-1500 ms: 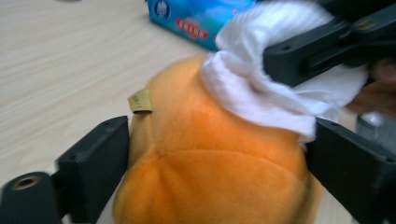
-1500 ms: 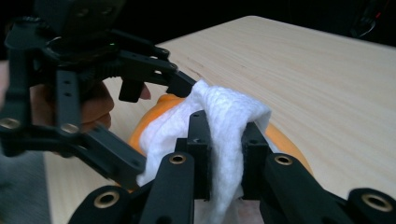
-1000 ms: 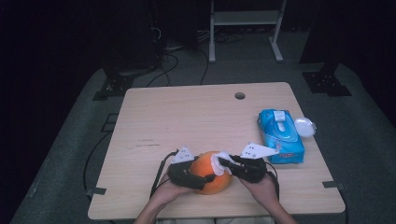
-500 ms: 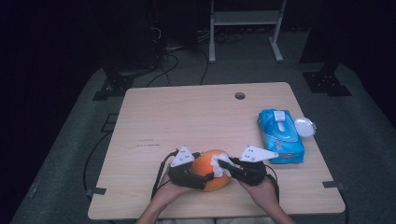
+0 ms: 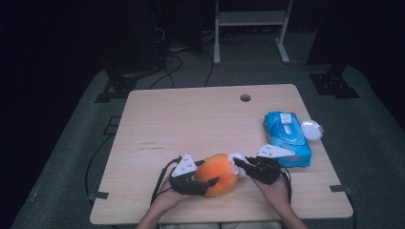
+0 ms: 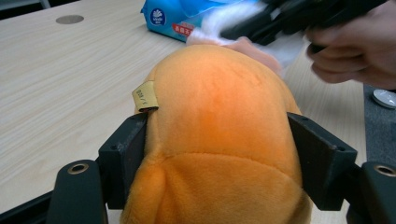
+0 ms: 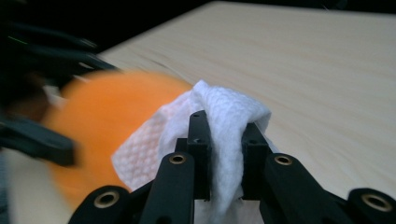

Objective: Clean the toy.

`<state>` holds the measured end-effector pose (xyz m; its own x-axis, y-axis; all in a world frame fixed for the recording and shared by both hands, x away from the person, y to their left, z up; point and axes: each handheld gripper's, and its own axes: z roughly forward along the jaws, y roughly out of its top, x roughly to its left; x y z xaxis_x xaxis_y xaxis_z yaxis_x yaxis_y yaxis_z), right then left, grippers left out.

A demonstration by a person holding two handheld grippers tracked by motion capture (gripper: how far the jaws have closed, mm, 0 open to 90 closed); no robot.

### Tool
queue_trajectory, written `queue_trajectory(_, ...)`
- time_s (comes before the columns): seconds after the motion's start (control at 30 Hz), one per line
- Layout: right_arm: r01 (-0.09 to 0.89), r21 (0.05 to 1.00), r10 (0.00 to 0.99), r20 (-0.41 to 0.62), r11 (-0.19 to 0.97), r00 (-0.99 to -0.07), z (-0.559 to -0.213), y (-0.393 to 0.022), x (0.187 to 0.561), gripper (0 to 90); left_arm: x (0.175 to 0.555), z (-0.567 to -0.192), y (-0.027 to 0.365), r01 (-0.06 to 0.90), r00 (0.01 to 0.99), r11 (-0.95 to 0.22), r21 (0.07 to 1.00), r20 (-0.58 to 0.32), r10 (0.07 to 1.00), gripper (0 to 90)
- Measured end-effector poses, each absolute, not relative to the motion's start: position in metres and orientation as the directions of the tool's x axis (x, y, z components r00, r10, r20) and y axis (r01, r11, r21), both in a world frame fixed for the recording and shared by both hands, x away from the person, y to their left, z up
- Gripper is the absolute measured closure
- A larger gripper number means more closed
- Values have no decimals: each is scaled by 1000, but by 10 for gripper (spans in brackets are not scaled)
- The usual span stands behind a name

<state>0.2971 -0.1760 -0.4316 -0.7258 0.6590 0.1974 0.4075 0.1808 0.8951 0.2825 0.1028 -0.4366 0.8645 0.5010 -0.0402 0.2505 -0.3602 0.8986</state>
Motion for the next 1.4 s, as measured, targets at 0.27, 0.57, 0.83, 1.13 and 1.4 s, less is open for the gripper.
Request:
queue_trajectory(0.27, 410, 897, 649, 215, 165, -730, -433, -177, 299, 778, 274, -431, 88, 109, 830, -389, 915, 132, 543, 287)
queue_trajectory(0.57, 348, 912, 596, 159, 217, -787, -429, -165, 287, 773, 295, -433, 111, 374, 794, -233, 898, -181, 580, 126)
queue_trajectory(0.83, 329, 928, 599, 165, 174, -784, -417, -165, 289, 773, 274, -426, 86, 81, 817, -387, 918, 161, 553, 354)
queue_trajectory(1.13, 297, 925, 547, 126, 235, -827, -422, -157, 278, 775, 288, -429, 103, 283, 850, -297, 912, -95, 518, 195)
queue_trajectory(1.4, 438, 880, 670, 213, 186, -712, -444, -182, 301, 775, 282, -431, 104, 232, 882, -344, 910, -47, 470, 294)
